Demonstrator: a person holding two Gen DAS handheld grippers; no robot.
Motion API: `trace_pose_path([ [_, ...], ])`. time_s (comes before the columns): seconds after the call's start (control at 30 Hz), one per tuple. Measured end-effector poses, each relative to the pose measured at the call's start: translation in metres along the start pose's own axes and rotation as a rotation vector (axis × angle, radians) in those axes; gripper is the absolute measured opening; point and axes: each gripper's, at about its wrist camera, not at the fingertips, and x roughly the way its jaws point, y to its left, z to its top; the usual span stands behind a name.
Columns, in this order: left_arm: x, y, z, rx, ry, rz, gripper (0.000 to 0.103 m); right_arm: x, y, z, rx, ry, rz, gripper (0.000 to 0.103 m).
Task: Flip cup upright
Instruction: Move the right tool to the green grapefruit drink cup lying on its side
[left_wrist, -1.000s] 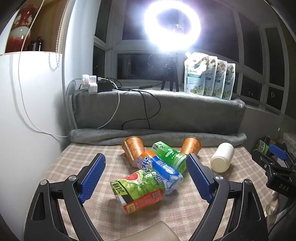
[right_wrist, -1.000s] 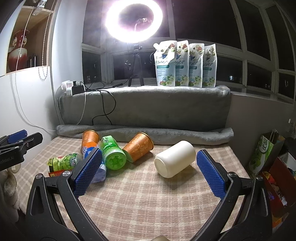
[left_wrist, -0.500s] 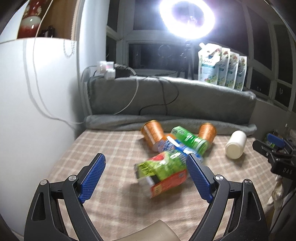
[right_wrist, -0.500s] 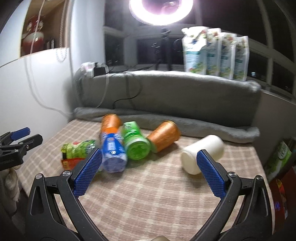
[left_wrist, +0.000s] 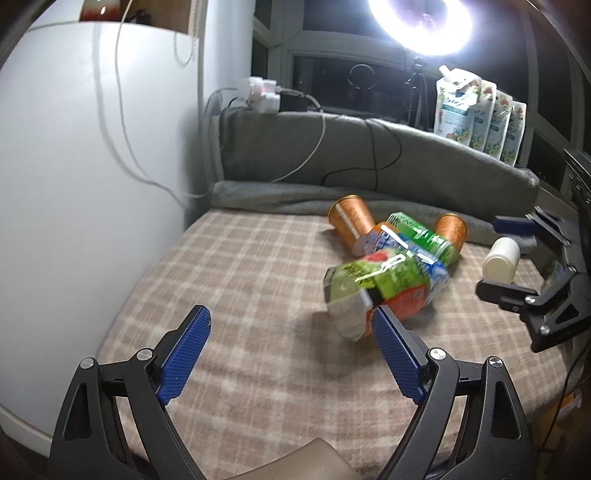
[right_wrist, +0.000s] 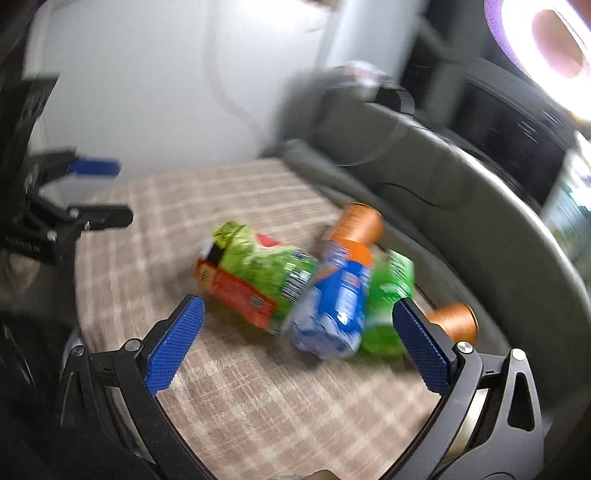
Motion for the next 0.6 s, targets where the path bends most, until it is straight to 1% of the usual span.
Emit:
trace_pose_path([
  [0.07,0.000,0.005,-0.005,-0.012,0.016,0.008,0.089,0.010,0.006,0.007,-0.082,0.024,0.012,0.103],
  [0.1,0.000,0.007,-0.007,-0.018,0.022,0.013,0.089,0.019,0.011,0.014,-0.149,0.042,0.024,0.103],
  [0.17,0.000,0.012,-0.011,-0.035,0.034,0.025,0.089,0.028,0.014,0.021,-0.218,0.063,0.055,0.103],
  [0.2,0.000,0.015,-0.012,-0.043,0.039,0.030,0.089,0.036,0.019,0.027,-0.278,0.084,0.078,0.103],
  [0.27,0.000,0.019,-0.012,-0.058,0.047,0.038,0.089,0.048,0.025,0.034,-0.360,0.111,0.089,0.103],
  [0.3,0.000,0.023,-0.012,-0.067,0.046,0.047,0.089,0.057,0.031,0.038,-0.429,0.131,0.094,0.103],
  [0.43,-0.002,0.034,-0.011,-0.098,0.039,0.073,0.089,0.073,0.045,0.044,-0.586,0.184,0.117,0.103],
  [0.6,0.001,0.048,-0.012,-0.138,0.048,0.095,0.089,0.096,0.061,0.044,-0.736,0.264,0.144,0.103],
])
